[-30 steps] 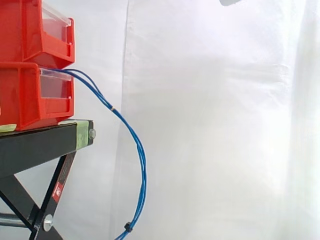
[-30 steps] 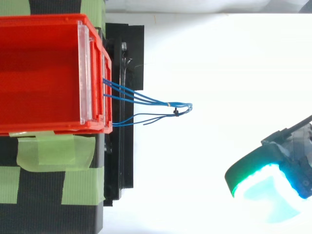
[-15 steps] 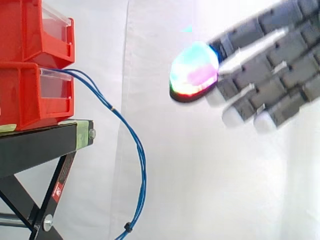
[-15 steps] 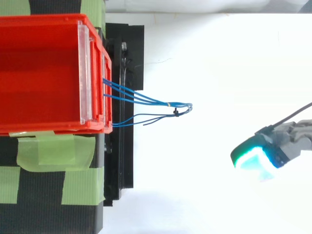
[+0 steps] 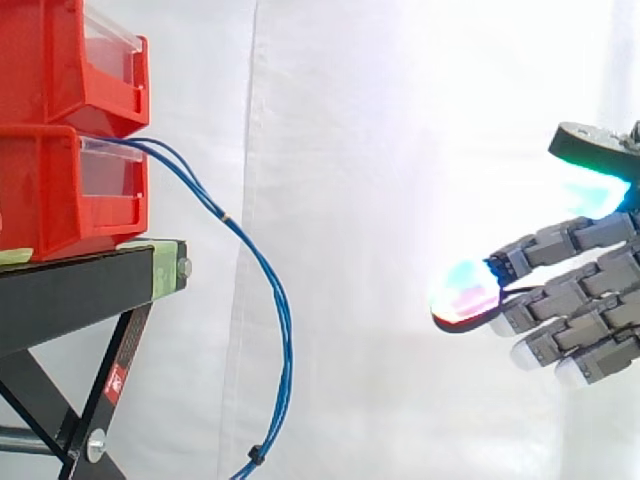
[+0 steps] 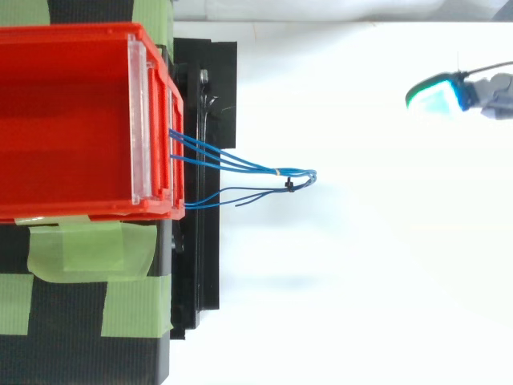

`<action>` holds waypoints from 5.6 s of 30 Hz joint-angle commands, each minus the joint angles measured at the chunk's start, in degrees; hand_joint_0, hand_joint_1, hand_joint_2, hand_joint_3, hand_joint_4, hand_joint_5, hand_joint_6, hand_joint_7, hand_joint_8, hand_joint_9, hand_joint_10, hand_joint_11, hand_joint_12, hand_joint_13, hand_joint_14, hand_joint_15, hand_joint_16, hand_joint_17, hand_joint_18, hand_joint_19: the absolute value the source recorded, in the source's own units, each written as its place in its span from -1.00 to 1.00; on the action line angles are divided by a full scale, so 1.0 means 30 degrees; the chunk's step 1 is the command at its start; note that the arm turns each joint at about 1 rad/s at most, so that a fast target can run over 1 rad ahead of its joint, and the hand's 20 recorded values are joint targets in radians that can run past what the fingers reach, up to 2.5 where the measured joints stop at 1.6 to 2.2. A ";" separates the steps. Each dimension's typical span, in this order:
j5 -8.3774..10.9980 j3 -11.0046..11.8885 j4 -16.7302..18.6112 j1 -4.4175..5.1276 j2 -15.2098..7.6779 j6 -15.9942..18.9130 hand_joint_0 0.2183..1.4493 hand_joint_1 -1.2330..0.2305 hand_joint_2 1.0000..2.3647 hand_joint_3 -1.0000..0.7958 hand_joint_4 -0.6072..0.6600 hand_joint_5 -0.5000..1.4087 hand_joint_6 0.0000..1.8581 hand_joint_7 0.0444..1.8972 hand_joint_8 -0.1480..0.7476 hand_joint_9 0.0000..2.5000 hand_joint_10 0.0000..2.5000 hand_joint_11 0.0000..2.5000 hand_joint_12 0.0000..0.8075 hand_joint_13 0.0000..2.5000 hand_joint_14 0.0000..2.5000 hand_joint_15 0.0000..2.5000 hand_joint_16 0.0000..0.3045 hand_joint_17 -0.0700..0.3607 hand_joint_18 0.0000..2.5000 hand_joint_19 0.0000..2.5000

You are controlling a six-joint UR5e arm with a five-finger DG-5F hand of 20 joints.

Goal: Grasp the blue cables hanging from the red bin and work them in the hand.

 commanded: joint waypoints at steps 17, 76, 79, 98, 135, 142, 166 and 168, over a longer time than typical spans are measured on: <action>0.6810 -0.0724 1.5100 0.0954 -0.4213 0.1110 -0.13 0.09 -1.00 -1.00 0.24 -0.83 -0.99 -0.32 -0.06 -0.99 -1.00 -0.92 -0.13 -1.00 -1.00 -0.83 -0.59 -0.03 -1.00 -0.71; 0.8831 0.6776 1.4748 0.4440 -1.2797 0.3835 -0.11 0.04 -1.00 -0.99 0.31 -0.73 -0.99 -0.31 0.06 -0.77 -1.00 -0.83 0.01 -0.90 -0.99 -0.80 -0.58 -0.01 -1.00 -0.68; 0.8772 0.6864 1.4748 0.4294 -1.2797 0.3864 -0.11 0.04 -1.00 -0.99 0.31 -0.72 -0.99 -0.31 0.07 -0.76 -1.00 -0.83 0.00 -0.89 -0.99 -0.80 -0.60 -0.04 -0.99 -0.70; 0.7542 0.7479 1.3869 0.3503 -1.2768 0.4597 -0.08 -0.01 -1.00 -0.97 0.34 -0.67 -0.99 -0.31 0.28 -0.46 -0.99 -0.41 0.11 -0.59 -0.99 -0.67 -0.64 -0.10 -0.75 -0.73; 0.6604 0.7655 0.8127 0.3474 -1.1244 0.8581 -0.06 -0.03 -1.00 -0.98 0.55 -0.41 -0.99 -0.04 0.19 -0.46 1.00 0.75 0.39 -0.10 1.00 0.40 -0.51 0.11 0.13 -0.06; 0.6663 0.7684 0.7805 0.3474 -1.1157 0.8493 -0.10 -0.02 -1.00 -0.98 0.61 -0.27 -0.98 -0.01 0.39 -0.03 1.00 1.00 0.91 0.40 1.00 0.56 0.63 0.19 0.69 -0.31; 0.6634 0.8358 0.6281 0.3620 -1.1157 0.8200 -0.15 -0.02 -1.00 -1.00 0.59 -0.24 -0.98 -0.02 0.49 0.33 1.00 1.00 0.96 0.68 1.00 0.60 0.70 0.23 1.00 -0.36; 0.6604 0.8358 0.6281 0.3620 -1.1157 0.8200 -0.15 -0.02 -1.00 -1.00 0.60 -0.24 -0.99 -0.02 0.50 0.33 1.00 1.00 0.96 0.68 1.00 0.61 0.70 0.23 1.00 -0.36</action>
